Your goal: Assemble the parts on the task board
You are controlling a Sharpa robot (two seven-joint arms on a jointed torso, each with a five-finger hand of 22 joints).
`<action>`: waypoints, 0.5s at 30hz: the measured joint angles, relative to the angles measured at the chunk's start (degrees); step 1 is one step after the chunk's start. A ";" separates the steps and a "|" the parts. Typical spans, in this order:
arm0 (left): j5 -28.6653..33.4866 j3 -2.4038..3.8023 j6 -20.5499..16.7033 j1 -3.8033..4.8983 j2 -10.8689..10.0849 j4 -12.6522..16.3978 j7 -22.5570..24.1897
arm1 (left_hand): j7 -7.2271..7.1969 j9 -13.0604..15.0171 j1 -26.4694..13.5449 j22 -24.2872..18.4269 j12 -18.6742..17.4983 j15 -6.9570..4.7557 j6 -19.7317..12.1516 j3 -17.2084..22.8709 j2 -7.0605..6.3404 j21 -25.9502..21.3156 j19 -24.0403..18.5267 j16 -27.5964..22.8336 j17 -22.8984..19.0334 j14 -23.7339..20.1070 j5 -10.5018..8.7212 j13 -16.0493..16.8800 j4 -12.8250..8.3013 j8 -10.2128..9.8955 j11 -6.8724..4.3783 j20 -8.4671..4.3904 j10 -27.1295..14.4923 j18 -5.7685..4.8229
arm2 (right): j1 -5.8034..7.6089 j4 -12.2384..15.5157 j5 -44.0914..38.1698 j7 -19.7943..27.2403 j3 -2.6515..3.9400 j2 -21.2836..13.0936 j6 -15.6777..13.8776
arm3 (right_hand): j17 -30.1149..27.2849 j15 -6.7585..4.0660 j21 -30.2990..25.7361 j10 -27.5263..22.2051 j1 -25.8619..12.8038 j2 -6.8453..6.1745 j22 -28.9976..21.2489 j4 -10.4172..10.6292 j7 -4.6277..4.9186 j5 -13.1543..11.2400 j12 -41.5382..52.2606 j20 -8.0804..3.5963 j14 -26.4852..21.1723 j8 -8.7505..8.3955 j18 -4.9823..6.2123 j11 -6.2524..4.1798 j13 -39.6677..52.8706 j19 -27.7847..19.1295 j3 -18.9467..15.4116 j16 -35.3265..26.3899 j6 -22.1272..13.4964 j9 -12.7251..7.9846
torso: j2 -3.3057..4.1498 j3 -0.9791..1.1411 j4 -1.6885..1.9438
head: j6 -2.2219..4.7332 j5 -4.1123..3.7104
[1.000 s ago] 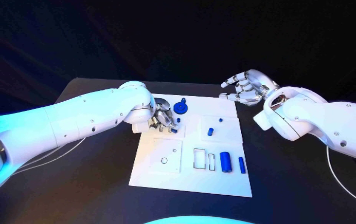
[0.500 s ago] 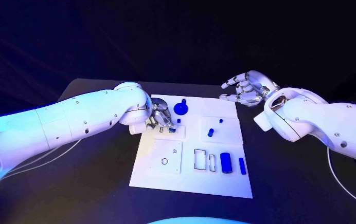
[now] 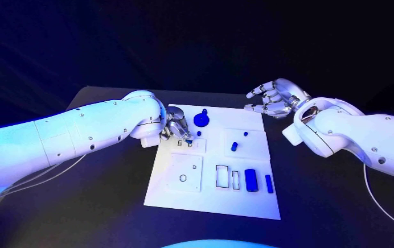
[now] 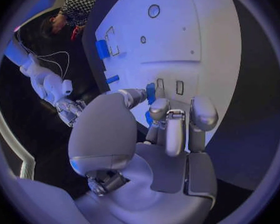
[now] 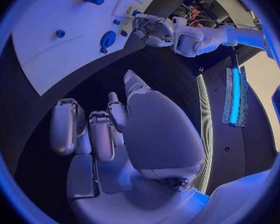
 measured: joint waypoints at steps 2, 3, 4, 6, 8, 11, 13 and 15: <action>-0.87 0.00 0.00 -0.03 0.04 0.00 0.00 | 0.00 0.00 0.00 0.24 0.00 0.00 0.00 0.16 0.00 0.11 0.00 0.03 0.00 0.00 0.00 0.18 0.15 0.01 0.00 0.00 0.00 0.00 | -0.02 -0.03 0.01 0.01 0.00 0.00 0.01 | 0.00 0.00 0.00 0.00 0.00 0.00 0.00 0.00 0.00 0.00 0.00 0.00 0.00 0.00 0.00 0.00 0.00 0.00 0.00 0.00 0.00 0.00 | 0.01 -0.01 -0.01 | -0.08 0.02; -1.27 -0.01 0.00 -0.05 0.08 0.00 0.00 | 0.00 0.00 -0.06 0.30 0.00 0.00 0.00 0.16 -0.06 0.11 0.06 0.03 0.00 0.00 0.00 0.18 0.15 0.01 0.00 0.01 0.00 0.00 | -0.03 -0.03 0.01 0.01 -0.01 0.01 0.01 | 0.00 0.00 0.00 0.00 0.00 0.00 0.00 0.00 0.00 0.00 0.00 0.00 0.00 0.00 0.00 0.00 0.00 0.00 0.00 0.00 0.00 0.00 | 0.01 -0.01 -0.02 | -0.09 0.03; -1.80 -0.02 -0.03 -0.07 0.17 0.00 -0.02 | 0.00 0.00 -0.31 0.39 0.04 0.00 0.00 1.54 -0.31 0.11 0.41 0.03 0.00 0.00 -0.01 0.20 -1.21 0.01 -0.02 0.01 0.02 0.00 | -0.03 -0.04 0.02 0.02 -0.01 0.01 0.01 | -0.01 0.00 0.00 0.00 0.00 0.00 0.00 0.00 0.00 0.00 0.00 0.00 0.00 0.00 0.00 0.00 0.00 0.00 0.00 0.00 0.00 0.00 | 0.01 -0.02 -0.03 | -0.09 0.03; -2.56 -0.04 -0.09 -0.11 0.33 -0.01 -0.06 | 0.10 0.00 -0.83 0.79 0.24 0.00 0.12 2.73 -0.83 0.22 0.47 0.03 0.00 0.00 -0.03 0.34 -2.13 0.00 -0.19 -0.06 0.45 -0.09 | -0.04 -0.05 0.02 0.03 -0.01 0.02 0.02 | -0.01 0.00 0.00 0.00 0.00 0.00 0.00 0.00 0.00 0.00 0.00 0.00 0.00 0.00 0.00 0.00 0.00 0.00 0.00 0.00 0.00 0.00 | 0.01 -0.04 -0.03 | -0.07 -0.06; -3.36 -0.08 -0.16 -0.16 0.55 -0.01 -0.11 | 0.18 0.00 -0.83 1.26 0.45 0.00 0.23 2.82 -0.83 0.61 1.02 0.21 0.00 0.00 0.23 0.57 -2.03 0.00 -0.21 -0.16 0.82 -0.90 | -0.04 -0.06 0.03 0.04 -0.01 0.02 0.02 | -0.01 0.00 0.00 0.00 0.00 0.00 0.00 0.00 0.00 0.00 0.00 0.00 0.00 0.00 0.00 0.00 0.00 0.00 0.00 0.00 0.00 0.00 | 0.02 -0.08 -0.05 | -0.03 -0.08; -4.27 -0.12 -0.23 -0.23 0.78 -0.01 -0.17 | 0.16 0.00 -0.98 1.65 0.45 0.00 0.25 2.91 -0.98 0.61 1.05 0.25 0.00 0.00 0.34 0.77 -1.95 0.00 -0.31 -0.17 0.93 -0.90 | -0.06 -0.06 0.03 0.05 -0.01 0.03 0.02 | -0.01 0.00 0.00 -0.38 0.00 0.00 -0.01 0.16 0.00 0.00 -0.25 -0.21 0.00 0.00 0.00 0.04 -0.08 -0.21 0.16 0.00 0.00 0.00 | 0.02 -0.07 -0.08 | -0.03 -0.03; -4.72 -0.13 -0.30 -0.25 0.87 0.00 -0.20 | 0.12 0.00 -0.98 1.73 0.45 0.00 0.30 2.98 -0.98 0.61 1.04 0.25 0.00 0.00 0.34 0.80 -1.88 0.00 -0.31 -0.18 0.93 -0.90 | -0.06 -0.06 0.04 0.06 -0.01 0.03 0.02 | -0.01 0.00 0.00 -0.38 0.00 0.00 -0.01 0.16 0.00 0.00 -0.25 -0.21 0.00 0.00 0.00 0.04 -0.08 -0.21 0.16 0.00 0.00 -0.01 | 0.02 -0.08 -0.09 | -0.03 0.01; -5.16 -0.15 -0.37 -0.25 0.94 0.01 -0.24 | 0.12 0.00 -0.99 1.73 0.45 -0.12 0.30 2.98 -0.98 0.61 1.04 0.25 0.00 0.12 0.34 0.80 -1.88 0.00 -0.31 -0.18 0.93 -0.90 | -0.06 -0.06 0.04 0.08 -0.01 0.03 0.02 | -0.01 0.00 0.00 -0.38 0.00 0.00 -0.01 0.16 0.00 0.00 -0.25 -0.21 0.00 0.00 0.00 0.04 -0.08 -0.21 0.16 0.00 0.00 -0.01 | 0.02 -0.08 -0.09 | -0.03 0.03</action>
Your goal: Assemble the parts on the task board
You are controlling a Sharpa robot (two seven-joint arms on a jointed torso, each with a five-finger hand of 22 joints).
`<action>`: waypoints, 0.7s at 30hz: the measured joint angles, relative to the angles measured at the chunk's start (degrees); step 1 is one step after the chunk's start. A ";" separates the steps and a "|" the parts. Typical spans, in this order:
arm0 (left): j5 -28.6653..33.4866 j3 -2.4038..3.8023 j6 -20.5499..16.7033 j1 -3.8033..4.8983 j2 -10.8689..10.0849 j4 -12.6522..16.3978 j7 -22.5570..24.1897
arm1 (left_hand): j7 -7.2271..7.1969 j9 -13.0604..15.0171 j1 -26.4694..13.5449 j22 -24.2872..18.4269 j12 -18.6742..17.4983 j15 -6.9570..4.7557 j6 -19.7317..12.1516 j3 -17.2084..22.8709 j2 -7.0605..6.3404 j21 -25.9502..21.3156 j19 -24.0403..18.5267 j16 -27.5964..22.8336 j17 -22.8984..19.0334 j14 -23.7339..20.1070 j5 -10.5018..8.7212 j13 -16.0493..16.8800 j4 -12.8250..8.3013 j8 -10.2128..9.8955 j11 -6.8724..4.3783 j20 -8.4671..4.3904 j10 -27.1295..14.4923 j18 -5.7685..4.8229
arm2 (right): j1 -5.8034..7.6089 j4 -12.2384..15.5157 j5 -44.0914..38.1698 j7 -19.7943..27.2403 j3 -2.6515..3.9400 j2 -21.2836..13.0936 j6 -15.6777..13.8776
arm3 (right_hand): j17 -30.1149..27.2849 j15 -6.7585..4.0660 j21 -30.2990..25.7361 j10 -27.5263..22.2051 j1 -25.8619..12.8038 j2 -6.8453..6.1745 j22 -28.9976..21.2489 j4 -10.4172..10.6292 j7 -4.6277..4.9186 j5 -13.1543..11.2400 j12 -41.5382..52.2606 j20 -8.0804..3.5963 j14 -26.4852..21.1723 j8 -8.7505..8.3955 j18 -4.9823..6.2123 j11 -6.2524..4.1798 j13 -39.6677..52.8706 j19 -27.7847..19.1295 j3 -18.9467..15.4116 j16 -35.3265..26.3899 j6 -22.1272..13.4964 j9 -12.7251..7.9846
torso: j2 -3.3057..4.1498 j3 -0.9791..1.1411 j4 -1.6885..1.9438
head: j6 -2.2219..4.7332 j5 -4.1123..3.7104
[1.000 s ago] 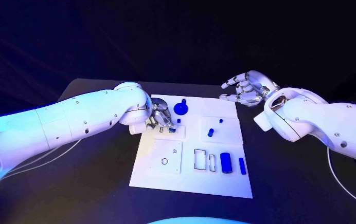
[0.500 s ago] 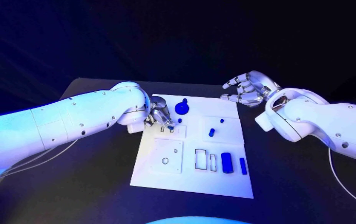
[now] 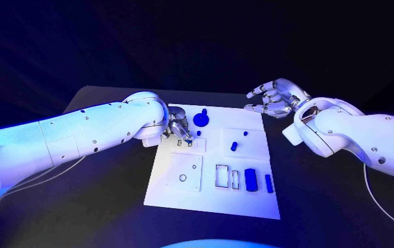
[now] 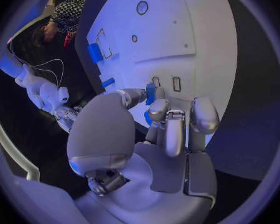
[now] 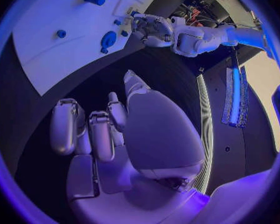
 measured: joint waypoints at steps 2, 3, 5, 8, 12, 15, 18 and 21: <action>-0.29 -0.02 -0.04 -0.01 0.05 0.01 -0.03 | 0.00 0.00 -0.07 0.00 0.00 -0.08 0.00 0.00 -0.07 0.00 0.00 0.00 0.00 0.08 0.00 0.00 0.00 -0.01 0.00 0.00 0.00 0.00 | 0.00 0.00 0.00 0.02 0.00 0.00 0.00 | 0.00 0.00 0.00 0.00 0.00 0.00 0.00 0.00 0.00 0.00 0.00 0.00 0.00 0.00 0.00 0.00 0.00 0.00 0.00 0.00 0.00 0.00 | 0.00 0.02 0.00 | 0.01 0.00; -0.46 -0.03 -0.06 -0.01 0.09 0.02 -0.06 | 0.00 0.00 -0.07 0.00 0.00 -0.08 0.00 0.00 -0.07 0.00 0.00 0.00 0.00 0.08 0.00 0.00 0.00 -0.01 0.00 0.00 0.00 0.00 | 0.00 0.00 0.00 0.03 0.00 0.00 0.01 | 0.00 0.00 0.00 0.00 0.00 0.00 0.00 0.00 0.00 0.00 0.00 0.00 0.00 0.00 0.00 0.00 0.00 0.00 0.00 0.00 0.00 0.00 | 0.00 0.02 0.00 | 0.01 0.00; -0.70 -0.05 -0.09 -0.03 0.16 0.06 -0.09 | 0.00 0.00 -0.08 0.00 0.00 -0.08 0.00 0.00 -0.08 0.00 0.00 0.00 0.00 0.08 0.00 0.00 0.00 -0.01 0.00 0.00 0.00 0.00 | 0.00 0.00 0.01 0.06 0.00 0.00 0.01 | 0.00 0.00 0.00 0.00 0.00 0.00 0.00 0.00 0.00 0.00 0.00 0.00 0.00 0.00 0.00 0.00 -0.03 0.00 0.00 0.00 0.00 -0.01 | 0.00 0.02 0.00 | 0.01 0.02; -1.00 -0.07 -0.14 -0.06 0.25 0.13 -0.13 | 0.00 0.00 -0.15 0.09 0.00 -0.08 0.00 0.00 -0.15 0.21 -0.01 0.00 0.00 0.08 0.00 0.06 0.00 -0.01 0.01 0.00 0.00 0.00 | 0.00 0.01 0.01 0.16 0.00 0.01 -0.01 | -0.01 0.00 -0.35 -0.28 0.00 0.00 -0.01 0.00 0.00 0.00 -0.38 0.00 0.00 0.00 0.00 -0.04 -0.46 0.00 0.00 0.00 0.00 -0.01 | 0.01 0.02 -0.02 | -0.05 0.12; -1.46 -0.12 -0.19 -0.13 0.42 0.20 -0.19 | 0.00 0.00 -0.15 0.19 0.21 -0.08 0.01 0.00 -0.15 0.21 0.33 0.00 0.00 0.08 0.00 0.12 0.00 -0.03 0.11 -0.10 0.30 0.01 | 0.00 0.01 0.05 0.60 0.00 0.01 -0.20 | -0.01 0.00 -0.35 -0.61 0.00 0.00 -0.01 0.00 0.00 0.00 -0.56 0.00 0.00 0.22 0.00 0.00 -0.60 0.00 0.00 0.00 0.00 -0.01 | 0.02 0.01 -0.02 | -0.10 0.19; -1.70 -0.15 -0.18 -0.17 0.48 0.24 -0.25 | 0.00 0.00 -0.49 0.22 0.22 -0.08 0.02 0.00 -0.12 0.21 0.40 0.00 0.00 0.08 0.00 0.18 0.00 0.17 0.01 -0.03 0.39 0.00 | 0.00 0.00 0.09 0.93 0.00 0.01 -0.38 | -0.01 0.00 -0.35 -0.61 0.00 0.00 -0.01 0.00 0.00 0.00 -0.56 0.00 0.00 0.22 0.00 0.00 -0.60 0.00 0.00 0.00 0.00 -0.01 | 0.02 0.01 -0.02 | -0.13 0.23; -1.91 -0.17 -0.09 -0.19 0.52 0.31 -0.34 | -0.02 0.00 -0.67 0.21 0.21 -0.08 0.04 0.00 -0.22 0.21 0.40 0.00 0.00 0.08 0.00 0.22 0.00 0.21 0.01 -0.02 0.39 0.00 | -0.01 -0.07 0.24 1.34 0.00 0.03 -0.74 | -0.01 0.00 -2.07 -1.80 0.00 0.00 -0.01 -0.12 0.00 0.00 -1.72 0.02 0.00 0.26 0.15 -0.02 -2.01 -1.18 0.12 -1.03 0.00 0.06 | 0.02 0.01 -0.02 | -0.16 0.28; -2.07 -0.21 0.04 -0.21 0.54 0.35 -0.45 | -0.02 0.00 -0.67 0.21 0.21 -0.08 0.05 0.10 -0.22 0.21 0.40 0.00 0.00 0.08 0.00 0.28 0.10 0.22 0.01 -0.02 0.39 0.01 | -0.01 -0.30 0.54 1.82 0.00 0.10 -1.35 | -1.14 -0.47 -8.22 -5.89 0.00 0.00 -1.59 -0.16 -0.61 0.00 -6.73 -0.24 0.00 1.09 1.78 -0.27 -8.02 -4.94 0.81 -4.14 0.37 0.34 | 0.02 0.00 0.00 | -0.23 0.31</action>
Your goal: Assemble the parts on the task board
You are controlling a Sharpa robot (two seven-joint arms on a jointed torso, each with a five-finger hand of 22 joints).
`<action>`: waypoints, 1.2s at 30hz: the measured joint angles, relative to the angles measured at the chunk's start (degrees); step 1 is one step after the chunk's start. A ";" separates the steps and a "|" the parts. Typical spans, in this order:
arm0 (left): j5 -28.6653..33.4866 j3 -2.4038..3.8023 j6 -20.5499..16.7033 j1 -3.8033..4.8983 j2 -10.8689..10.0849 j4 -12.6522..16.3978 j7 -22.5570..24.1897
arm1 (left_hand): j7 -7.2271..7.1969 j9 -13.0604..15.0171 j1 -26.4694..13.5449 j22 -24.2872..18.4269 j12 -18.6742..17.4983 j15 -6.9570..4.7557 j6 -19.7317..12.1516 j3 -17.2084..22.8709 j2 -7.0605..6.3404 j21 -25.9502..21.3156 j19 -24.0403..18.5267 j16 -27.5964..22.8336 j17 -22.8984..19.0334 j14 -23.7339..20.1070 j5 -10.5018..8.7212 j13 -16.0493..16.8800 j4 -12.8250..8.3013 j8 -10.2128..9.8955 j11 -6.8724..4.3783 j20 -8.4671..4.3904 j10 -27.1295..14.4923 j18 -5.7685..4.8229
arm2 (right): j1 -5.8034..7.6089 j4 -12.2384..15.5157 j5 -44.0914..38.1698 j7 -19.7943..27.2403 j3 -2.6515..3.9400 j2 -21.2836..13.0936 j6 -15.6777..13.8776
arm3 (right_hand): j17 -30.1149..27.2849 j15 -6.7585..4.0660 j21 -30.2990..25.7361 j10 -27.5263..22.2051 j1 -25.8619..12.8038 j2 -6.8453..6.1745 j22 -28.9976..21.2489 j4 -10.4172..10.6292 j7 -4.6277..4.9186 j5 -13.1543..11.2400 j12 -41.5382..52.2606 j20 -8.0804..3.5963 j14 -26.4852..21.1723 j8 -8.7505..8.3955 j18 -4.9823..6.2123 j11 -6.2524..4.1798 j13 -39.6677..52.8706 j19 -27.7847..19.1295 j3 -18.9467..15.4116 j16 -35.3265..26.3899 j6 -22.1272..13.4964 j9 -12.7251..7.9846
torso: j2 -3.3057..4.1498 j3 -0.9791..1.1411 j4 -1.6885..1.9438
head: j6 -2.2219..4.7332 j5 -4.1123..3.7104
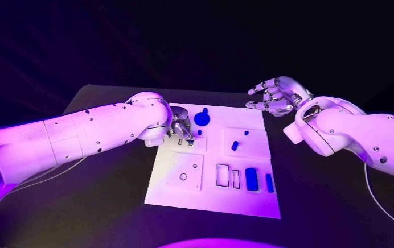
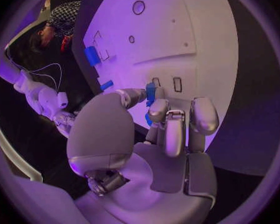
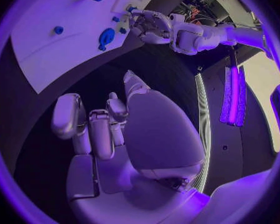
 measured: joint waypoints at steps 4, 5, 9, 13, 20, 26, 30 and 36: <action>-0.15 -0.05 0.24 -0.02 0.03 -0.07 -0.18 | -0.11 0.00 -0.23 0.06 0.00 0.00 0.49 0.06 -0.23 0.00 0.00 0.00 0.00 0.00 0.00 0.00 0.06 0.00 0.00 0.00 0.00 0.00 | 0.00 -0.34 0.66 0.80 -0.02 0.10 -0.92 | -12.52 -0.91 -13.45 -5.92 -0.39 -0.39 -8.83 0.07 -0.47 0.00 -11.80 -0.59 -2.09 1.36 2.77 0.20 -14.10 -6.62 1.69 -8.77 0.30 0.44 | -0.02 0.01 0.01 | -0.04 0.07; -0.18 -0.07 0.32 -0.04 0.05 -0.13 -0.24 | -0.11 0.00 -0.23 0.06 0.00 0.00 0.50 0.06 -0.23 0.00 0.00 0.00 0.00 0.00 0.00 0.00 0.06 0.00 0.00 0.00 0.00 0.00 | 0.00 -0.46 1.01 1.12 -0.03 0.16 -1.20 | -17.91 -0.86 -19.31 -7.18 -0.56 -0.56 -12.79 0.05 -0.47 0.00 -14.85 -0.60 -4.13 1.56 3.74 0.45 -17.28 -9.63 2.22 -12.91 0.30 0.49 | -0.02 0.00 0.02 | -0.05 0.08; -0.27 -0.14 0.53 -0.16 0.14 -0.32 -0.46 | -0.12 0.00 -0.23 0.06 0.00 0.00 0.51 0.06 -0.23 0.00 0.00 0.00 0.00 0.00 0.00 -0.02 0.06 0.00 0.00 0.00 0.00 0.01 | -0.03 -0.86 2.58 2.43 -0.06 0.38 -1.87 | -37.66 0.04 -34.42 -11.10 -0.75 -1.24 -23.07 0.06 0.15 0.00 -25.75 0.20 -13.16 2.01 4.55 0.70 -27.34 -16.34 5.49 -34.29 -0.33 0.64 | -0.02 -0.01 0.03 | -0.10 0.13; -0.36 -0.16 0.71 -0.27 0.25 -0.38 -0.66 | -0.18 0.00 -0.31 0.05 0.00 0.00 0.58 0.06 -0.31 0.00 -0.01 0.00 0.00 0.00 -0.01 -0.11 0.06 -0.01 0.01 0.00 0.00 0.01 | -0.09 -1.16 4.51 3.82 -0.11 0.59 -2.15 | -42.38 0.81 -42.19 -11.17 -1.65 -2.28 -29.60 -0.14 0.85 0.00 -32.84 0.97 -13.38 3.06 4.54 0.57 -35.21 -17.04 9.19 -47.26 -1.03 0.98 | -0.02 -0.03 0.02 | -0.16 0.14; -0.59 -0.16 1.00 -0.30 0.35 -0.51 -0.96 | -0.18 0.00 -0.38 0.11 0.00 -0.20 0.58 0.06 -0.37 0.00 -0.01 0.00 0.00 -0.21 -0.01 -0.22 0.06 -0.02 0.01 0.00 0.00 0.01 | -0.23 -1.36 6.99 5.87 -0.17 0.73 -2.25 | -45.96 2.66 -49.24 -10.19 -2.87 -3.49 -35.62 -0.49 1.64 0.00 -40.24 2.84 -15.24 3.58 4.53 1.63 -44.09 -18.91 13.29 -59.39 -1.82 0.99 | -0.02 -0.02 -0.01 | -0.25 0.15; -0.70 -0.15 1.11 -0.33 0.43 -0.57 -1.13 | -0.18 0.00 -0.38 0.11 0.00 -0.20 0.59 0.22 -0.37 0.00 -0.01 0.00 0.00 -0.21 -0.05 -0.22 0.21 -0.06 0.01 0.00 -0.01 0.01 | -0.27 -1.37 8.30 7.12 -0.18 0.75 -2.27 | -47.86 3.96 -54.55 -10.35 -3.56 -4.18 -40.18 -1.28 2.15 0.00 -43.65 4.42 -17.01 3.81 4.50 2.66 -48.97 -21.78 15.16 -64.95 -2.33 0.88 | -0.03 -0.02 -0.01 | -0.27 0.04; -0.77 -0.15 1.15 -0.35 0.47 -0.58 -1.25 | -0.19 1.26 -0.98 0.16 -0.01 -0.20 0.59 0.22 -0.38 0.00 -0.01 0.00 0.00 -0.21 0.15 -0.29 0.21 -0.06 0.01 0.00 -0.01 0.01 | -0.29 -1.37 8.90 7.68 -0.19 0.76 -2.28 | -48.56 3.95 -57.06 -10.20 -3.87 -4.49 -43.01 -1.82 2.16 0.00 -44.51 4.83 -17.00 4.18 4.49 2.81 -51.13 -22.20 15.71 -66.90 -2.34 0.74 | -0.03 -0.01 -0.01 | -0.22 0.03; -0.92 -0.15 1.34 -0.35 0.46 -0.55 -1.37 | -0.22 1.28 -1.00 0.16 -0.01 -0.20 0.63 0.22 -0.40 0.00 -0.01 0.00 0.00 -0.21 0.15 -0.35 0.21 -0.07 0.01 0.00 -0.01 0.01 | -0.32 -1.35 9.49 8.21 -0.19 0.75 -2.28 | -48.76 3.95 -58.03 -10.07 -4.07 -4.69 -44.47 -2.15 2.33 0.00 -44.75 5.06 -17.00 4.23 4.49 2.94 -52.16 -21.97 16.04 -67.66 -2.51 0.70 | -0.03 -0.01 -0.01 | -0.21 0.07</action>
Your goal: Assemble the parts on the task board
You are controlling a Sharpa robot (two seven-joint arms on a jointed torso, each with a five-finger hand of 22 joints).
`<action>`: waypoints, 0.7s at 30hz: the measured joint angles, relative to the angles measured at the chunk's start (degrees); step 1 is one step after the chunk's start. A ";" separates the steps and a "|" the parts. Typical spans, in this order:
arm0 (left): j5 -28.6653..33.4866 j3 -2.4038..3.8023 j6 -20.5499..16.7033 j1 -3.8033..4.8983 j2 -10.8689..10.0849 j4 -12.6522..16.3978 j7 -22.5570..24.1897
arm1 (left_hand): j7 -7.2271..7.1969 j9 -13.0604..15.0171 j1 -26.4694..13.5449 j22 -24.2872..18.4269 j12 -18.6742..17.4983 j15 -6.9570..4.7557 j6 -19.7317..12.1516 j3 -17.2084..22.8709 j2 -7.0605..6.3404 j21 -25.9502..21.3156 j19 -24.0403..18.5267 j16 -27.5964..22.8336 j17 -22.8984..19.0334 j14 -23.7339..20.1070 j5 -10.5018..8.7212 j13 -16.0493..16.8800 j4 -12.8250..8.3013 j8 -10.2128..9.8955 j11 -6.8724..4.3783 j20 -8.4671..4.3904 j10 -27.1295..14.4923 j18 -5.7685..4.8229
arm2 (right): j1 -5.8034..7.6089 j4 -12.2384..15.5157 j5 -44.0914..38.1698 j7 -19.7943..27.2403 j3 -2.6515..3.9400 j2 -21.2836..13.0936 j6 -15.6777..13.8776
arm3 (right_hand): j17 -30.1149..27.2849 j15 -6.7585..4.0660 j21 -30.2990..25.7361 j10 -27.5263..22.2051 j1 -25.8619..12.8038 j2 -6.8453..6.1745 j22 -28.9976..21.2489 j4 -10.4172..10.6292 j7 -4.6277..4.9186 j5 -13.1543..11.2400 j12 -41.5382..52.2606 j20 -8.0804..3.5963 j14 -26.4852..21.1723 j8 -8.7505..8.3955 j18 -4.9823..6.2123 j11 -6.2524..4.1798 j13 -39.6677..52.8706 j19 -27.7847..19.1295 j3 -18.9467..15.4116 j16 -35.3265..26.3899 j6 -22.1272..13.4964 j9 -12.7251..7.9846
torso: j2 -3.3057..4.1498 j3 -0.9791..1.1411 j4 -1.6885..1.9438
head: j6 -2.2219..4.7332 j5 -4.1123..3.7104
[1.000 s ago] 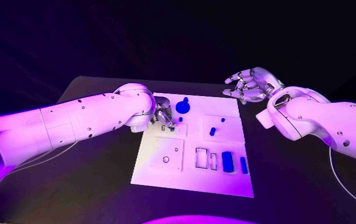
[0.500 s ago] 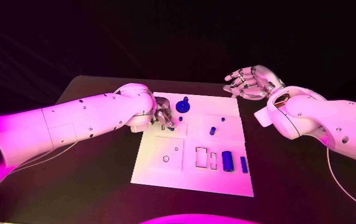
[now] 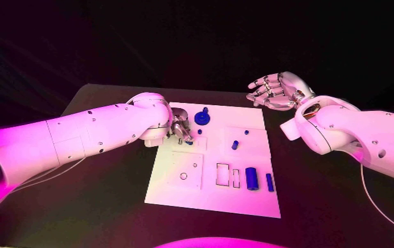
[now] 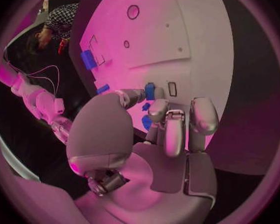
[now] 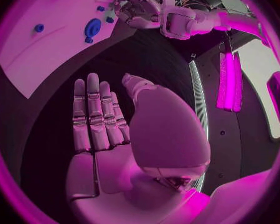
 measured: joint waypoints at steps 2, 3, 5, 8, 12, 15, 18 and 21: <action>-0.08 -0.01 0.08 0.00 -0.01 0.01 -0.01 | -0.07 0.01 0.00 0.00 0.00 0.00 0.07 0.00 0.00 0.00 0.00 0.00 0.00 0.00 0.00 -0.06 0.00 0.00 0.00 0.00 0.00 0.00 | -0.02 0.00 0.11 0.06 0.00 0.00 0.00 | -0.04 0.00 -0.27 0.00 0.00 0.00 -0.28 -0.07 0.00 0.00 0.00 0.01 0.00 0.00 0.00 0.00 -0.18 0.01 0.07 0.00 0.00 -0.04 | 0.00 0.00 0.00 | 0.00 0.01; -0.13 -0.01 0.12 0.01 -0.01 0.02 -0.02 | -0.07 0.02 0.00 0.00 0.00 0.00 0.08 0.00 0.00 0.00 0.00 0.00 0.00 0.00 0.00 -0.06 0.00 0.00 0.00 0.00 0.00 0.00 | -0.04 0.00 0.18 0.10 0.00 0.00 0.00 | -0.05 0.00 -0.27 0.00 0.00 0.00 -0.37 -0.07 0.00 0.00 0.00 0.01 0.00 0.00 0.00 0.00 -0.25 0.01 0.07 -0.12 0.00 -0.04 | 0.00 0.00 0.01 | -0.01 0.02; -0.23 -0.02 0.23 0.02 -0.01 0.04 -0.02 | -0.07 0.28 0.03 0.00 0.00 0.00 0.08 0.00 0.03 0.00 0.00 0.00 0.00 0.00 0.00 -0.05 0.00 -0.11 0.00 0.00 0.00 0.00 | -0.08 -0.02 0.32 0.16 0.00 0.02 0.01 | -0.06 0.00 -0.34 0.00 0.00 0.00 -0.50 -0.07 0.00 0.00 -0.06 0.01 0.00 0.00 0.00 0.00 -0.32 0.01 0.07 -0.22 0.00 -0.04 | 0.00 0.00 0.01 | -0.01 0.02; -0.33 -0.04 0.38 0.02 -0.01 0.07 -0.02 | -0.07 2.00 0.04 -0.01 0.00 0.00 0.08 0.00 0.04 0.00 0.00 0.00 0.00 0.00 0.00 -0.04 0.00 -0.14 0.00 0.00 0.00 0.00 | -0.11 -0.03 0.44 0.21 0.00 0.05 0.01 | -0.12 0.00 -0.66 0.00 0.00 0.00 -0.81 -0.14 -0.20 0.00 -0.20 0.01 0.00 0.00 0.00 0.00 -0.54 0.01 0.14 -0.36 -0.21 -0.04 | 0.00 -0.01 0.04 | -0.01 0.03; -0.39 -0.06 0.49 0.02 0.03 0.08 -0.02 | -0.08 2.03 -0.43 0.40 0.45 0.00 0.08 0.16 0.50 0.27 0.21 0.23 0.00 0.00 0.00 0.81 0.16 0.31 -0.22 -0.21 0.83 0.01 | -0.13 -0.03 0.59 0.23 -0.01 0.06 0.02 | -0.21 0.21 -1.20 0.00 -0.27 -0.26 -1.34 -0.22 -0.19 0.00 -0.20 0.00 0.21 0.00 0.00 0.00 -0.88 0.01 0.22 -0.76 -0.21 -0.11 | 0.01 -0.02 0.05 | -0.08 0.04; -0.40 -0.08 0.53 0.01 0.07 0.08 -0.02 | -0.08 4.14 -0.73 0.75 0.75 0.00 0.08 0.16 0.77 0.27 0.62 0.23 0.00 0.00 -0.01 1.18 0.16 0.40 -0.52 -0.21 1.13 0.01 | -0.14 -0.04 0.66 0.23 -0.01 0.05 0.03 | -0.27 0.21 -1.44 0.00 -0.31 -0.30 -1.85 -0.38 -0.19 0.00 -0.20 0.00 0.21 0.00 -0.01 0.00 -1.16 0.01 0.38 -1.04 -0.22 -0.11 | 0.02 -0.02 0.05 | -0.16 0.05; -0.38 -0.10 0.54 0.00 0.12 0.06 -0.02 | -0.09 5.96 -1.43 0.90 0.79 -0.12 0.49 0.16 0.68 0.27 0.62 0.23 0.00 0.13 -0.01 1.29 0.16 0.40 -0.39 -0.21 1.40 0.01 | -0.14 -0.05 0.70 0.23 -0.01 0.05 0.03 | -0.27 0.21 -1.79 -0.01 -0.33 -0.28 -2.09 -0.38 -0.19 0.00 -0.20 0.01 0.21 0.00 -0.01 0.01 -1.27 0.01 0.38 -1.10 -0.21 -0.11 | 0.03 -0.02 0.04 | -0.20 -0.01; -0.33 -0.11 0.54 -0.01 0.19 -0.03 -0.03 | -0.29 6.47 -2.01 1.14 0.80 -0.24 0.69 0.16 0.84 0.48 0.83 0.23 0.00 0.19 -0.32 1.39 0.16 0.41 -0.63 -0.41 1.65 0.01 | -0.15 -0.07 0.73 0.21 -0.01 0.07 0.04 | -0.32 0.42 -1.86 -0.20 -0.63 0.02 -2.34 -0.38 -0.16 0.00 -0.42 0.00 0.01 0.00 -0.01 0.21 -1.45 0.01 0.38 -1.22 -0.50 -0.18 | 0.03 -0.01 0.01 | -0.24 -0.02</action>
